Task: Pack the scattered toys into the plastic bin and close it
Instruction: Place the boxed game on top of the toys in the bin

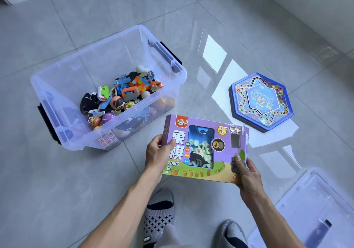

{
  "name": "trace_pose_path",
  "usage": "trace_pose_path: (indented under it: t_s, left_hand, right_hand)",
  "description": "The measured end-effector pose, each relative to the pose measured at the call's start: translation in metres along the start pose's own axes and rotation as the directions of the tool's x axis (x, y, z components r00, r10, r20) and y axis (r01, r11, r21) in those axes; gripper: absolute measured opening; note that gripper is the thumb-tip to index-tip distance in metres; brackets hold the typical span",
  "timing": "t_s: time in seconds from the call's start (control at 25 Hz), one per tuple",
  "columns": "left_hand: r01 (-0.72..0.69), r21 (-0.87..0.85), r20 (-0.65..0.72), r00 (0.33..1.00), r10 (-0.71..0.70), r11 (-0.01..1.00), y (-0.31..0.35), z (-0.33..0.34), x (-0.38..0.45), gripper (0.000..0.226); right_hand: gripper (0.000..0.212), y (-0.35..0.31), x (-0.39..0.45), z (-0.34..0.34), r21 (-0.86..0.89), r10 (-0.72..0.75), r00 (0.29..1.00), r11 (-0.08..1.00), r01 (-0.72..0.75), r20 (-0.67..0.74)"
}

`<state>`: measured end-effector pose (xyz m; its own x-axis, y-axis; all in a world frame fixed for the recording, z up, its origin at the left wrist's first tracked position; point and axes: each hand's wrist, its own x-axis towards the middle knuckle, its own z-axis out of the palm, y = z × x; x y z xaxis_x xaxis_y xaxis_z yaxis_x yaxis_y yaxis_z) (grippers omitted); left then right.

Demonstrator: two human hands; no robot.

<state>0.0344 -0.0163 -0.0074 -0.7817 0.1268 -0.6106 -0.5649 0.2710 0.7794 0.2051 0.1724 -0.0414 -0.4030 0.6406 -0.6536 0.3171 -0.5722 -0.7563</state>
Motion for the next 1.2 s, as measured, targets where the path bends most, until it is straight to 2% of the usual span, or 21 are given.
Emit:
trace_pose_path:
  t_s: [0.08,0.2,0.36,0.52,0.68,0.76,0.84,1.04,1.2]
  left_hand:
    - [-0.019,0.013,0.055,0.998,0.018,1.000,0.003,0.000,-0.001,0.003]
    - [-0.121,0.115,0.130,0.986,0.106,0.986,0.007,0.003,-0.005,0.015]
    - [-0.111,-0.062,0.166,0.979,0.120,0.992,0.016,0.000,-0.007,0.018]
    - [-0.098,-0.154,0.012,0.995,0.101,0.983,0.038,-0.001,-0.013,0.013]
    - [-0.114,-0.271,0.130,0.979,0.154,0.956,0.061,-0.007,-0.026,0.011]
    - [-0.150,-0.228,0.145,0.972,0.186,0.962,0.066,-0.010,-0.025,0.010]
    - [-0.132,-0.165,0.136,0.979,0.155,0.977,0.070,-0.012,-0.021,0.011]
    - [-0.089,0.018,0.030,0.996,0.089,0.996,0.056,-0.007,-0.017,0.015]
    - [-0.153,0.171,0.037,0.988,0.149,0.973,0.035,-0.001,-0.021,0.019]
  right_hand:
    - [0.018,0.001,0.000,-0.001,0.016,0.015,1.000,1.000,-0.015,0.008]
    - [0.009,0.005,0.000,-0.006,0.052,0.069,0.998,0.996,-0.070,0.014]
    - [0.008,0.002,0.000,-0.011,0.079,0.177,0.983,0.980,-0.180,0.049]
    - [0.008,-0.002,0.001,0.003,0.139,0.240,0.968,0.958,-0.249,0.077]
    - [0.017,-0.001,0.002,0.009,0.144,0.333,0.936,0.927,-0.347,0.111]
    - [0.019,-0.004,0.003,0.008,0.146,0.322,0.940,0.931,-0.336,0.112]
    - [0.014,-0.006,0.003,0.006,0.153,0.273,0.957,0.946,-0.286,0.098]
    - [0.008,-0.009,-0.004,0.004,0.133,0.109,0.993,0.985,-0.114,0.044]
    - [0.010,-0.007,-0.006,0.005,0.126,0.041,0.998,0.991,-0.046,0.045]
